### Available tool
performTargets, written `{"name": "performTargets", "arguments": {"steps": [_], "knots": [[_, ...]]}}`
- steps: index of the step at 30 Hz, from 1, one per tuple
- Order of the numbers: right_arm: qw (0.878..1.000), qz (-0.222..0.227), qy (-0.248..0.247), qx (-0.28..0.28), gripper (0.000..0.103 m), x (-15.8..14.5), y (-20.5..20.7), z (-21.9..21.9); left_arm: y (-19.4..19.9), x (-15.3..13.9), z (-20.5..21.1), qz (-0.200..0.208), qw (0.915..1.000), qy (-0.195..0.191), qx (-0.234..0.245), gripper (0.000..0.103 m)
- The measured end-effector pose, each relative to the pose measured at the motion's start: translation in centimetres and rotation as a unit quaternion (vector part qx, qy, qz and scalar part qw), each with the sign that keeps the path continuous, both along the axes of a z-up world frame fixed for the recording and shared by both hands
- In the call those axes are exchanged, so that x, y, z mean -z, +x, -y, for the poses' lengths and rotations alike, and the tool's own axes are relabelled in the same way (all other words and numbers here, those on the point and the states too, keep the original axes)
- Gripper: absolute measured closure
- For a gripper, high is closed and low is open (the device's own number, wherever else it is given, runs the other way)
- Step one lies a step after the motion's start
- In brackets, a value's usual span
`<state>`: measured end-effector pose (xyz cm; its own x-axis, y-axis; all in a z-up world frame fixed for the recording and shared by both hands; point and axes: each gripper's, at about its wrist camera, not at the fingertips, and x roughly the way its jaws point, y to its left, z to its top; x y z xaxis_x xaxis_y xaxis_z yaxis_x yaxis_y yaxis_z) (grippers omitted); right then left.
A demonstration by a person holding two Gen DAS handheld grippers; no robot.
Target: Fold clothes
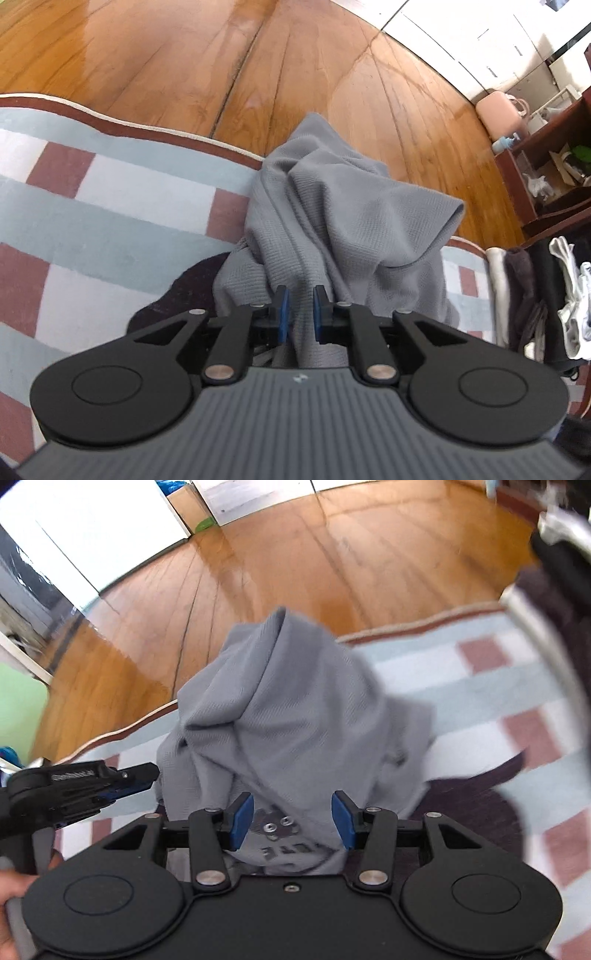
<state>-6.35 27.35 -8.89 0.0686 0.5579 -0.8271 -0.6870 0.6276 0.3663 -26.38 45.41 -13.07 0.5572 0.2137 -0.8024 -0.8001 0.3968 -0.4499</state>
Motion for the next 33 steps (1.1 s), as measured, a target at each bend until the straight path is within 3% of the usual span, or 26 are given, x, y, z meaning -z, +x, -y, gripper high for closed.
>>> {"name": "performTargets", "arguments": {"steps": [2,5,7,8,10,12,15,17,18,21,24,28,30,33], "knots": [[1.0,-0.017,0.013,-0.012,0.051,2.0,0.2,-0.3,-0.4,0.2,-0.2,-0.009,1.0,-0.003,-0.002,0.091],[0.999,0.006,0.022,-0.025,0.05,3.1,1.8,-1.5,-1.2,0.8,-0.6,-0.01,0.9998,-0.01,-0.013,0.091],[0.999,-0.011,0.014,-0.042,0.05,3.7,2.9,-2.5,-1.3,0.9,-0.9,-0.009,0.9997,-0.012,-0.017,0.091],[0.998,0.001,0.01,-0.055,0.05,3.8,3.1,-3.1,-1.3,0.9,-1.0,-0.008,0.9997,-0.012,-0.018,0.091],[0.996,0.024,0.001,-0.083,0.038,4.0,3.3,-4.2,-1.0,0.7,-1.1,0.006,0.9998,-0.006,-0.015,0.083],[0.99,0.042,-0.006,-0.133,0.034,5.2,2.4,-4.5,-0.4,0.4,-1.1,0.021,0.9997,0.011,-0.007,0.058],[0.976,0.069,-0.018,-0.207,0.031,6.9,1.1,-5.1,1.0,1.1,-1.4,0.01,0.9996,0.025,0.009,0.055],[0.963,0.093,-0.028,-0.252,0.063,8.0,0.2,-5.4,1.7,1.8,-1.4,0.006,0.9996,0.019,0.018,0.055],[0.957,0.134,-0.045,-0.253,0.094,7.9,0.0,-5.3,2.1,2.2,-1.4,0.003,0.9996,0.017,0.022,0.055],[0.97,0.159,-0.02,-0.18,0.095,6.1,2.3,-4.7,3.6,3.0,-1.2,-0.022,0.9983,0.031,0.045,0.054],[0.971,0.198,0.0,-0.132,0.095,3.2,4.1,-4.5,4.7,3.4,-1.3,-0.044,0.9967,0.043,0.053,0.04],[0.963,0.251,0.007,-0.095,0.095,0.0,5.1,-4.3,4.3,3.6,-1.6,-0.009,0.9988,0.015,0.047,0.032],[0.958,0.274,-0.007,-0.084,0.095,-0.1,4.8,-4.1,3.9,3.9,-1.5,0.015,0.999,-0.007,0.042,0.024],[0.955,0.291,-0.03,-0.051,0.095,0.4,4.5,-3.0,3.3,4.7,-2.0,0.04,0.9983,-0.035,0.023,0.024]]}}
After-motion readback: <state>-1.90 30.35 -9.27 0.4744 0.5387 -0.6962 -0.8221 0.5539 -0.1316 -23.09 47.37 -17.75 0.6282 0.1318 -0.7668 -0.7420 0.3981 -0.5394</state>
